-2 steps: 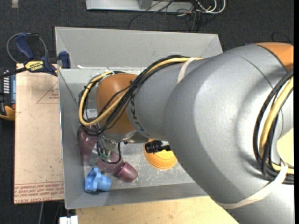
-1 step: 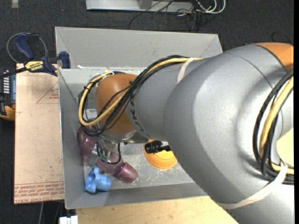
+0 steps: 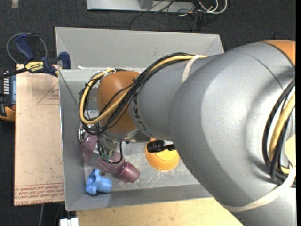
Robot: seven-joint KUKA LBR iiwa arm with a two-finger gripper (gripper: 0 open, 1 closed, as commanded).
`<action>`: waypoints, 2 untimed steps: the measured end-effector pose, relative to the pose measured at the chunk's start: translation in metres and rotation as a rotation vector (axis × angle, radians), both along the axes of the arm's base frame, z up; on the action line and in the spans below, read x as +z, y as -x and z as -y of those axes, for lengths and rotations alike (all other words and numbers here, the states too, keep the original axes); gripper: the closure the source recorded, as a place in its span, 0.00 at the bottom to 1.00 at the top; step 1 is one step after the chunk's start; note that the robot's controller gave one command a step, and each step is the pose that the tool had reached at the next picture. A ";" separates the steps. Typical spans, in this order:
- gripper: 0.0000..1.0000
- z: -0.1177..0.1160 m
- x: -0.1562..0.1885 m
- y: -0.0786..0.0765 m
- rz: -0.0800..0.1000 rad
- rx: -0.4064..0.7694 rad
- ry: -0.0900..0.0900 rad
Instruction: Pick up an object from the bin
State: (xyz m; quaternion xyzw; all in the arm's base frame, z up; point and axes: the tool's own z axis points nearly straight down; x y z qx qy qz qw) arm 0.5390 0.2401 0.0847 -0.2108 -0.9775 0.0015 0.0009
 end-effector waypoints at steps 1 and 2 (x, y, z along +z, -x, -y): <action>1.00 0.001 0.025 0.003 -0.010 0.001 0.004; 1.00 0.000 0.072 0.000 -0.001 0.003 0.000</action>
Offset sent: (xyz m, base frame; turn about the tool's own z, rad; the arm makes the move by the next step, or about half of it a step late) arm -0.0017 -0.0007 0.0373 -0.0009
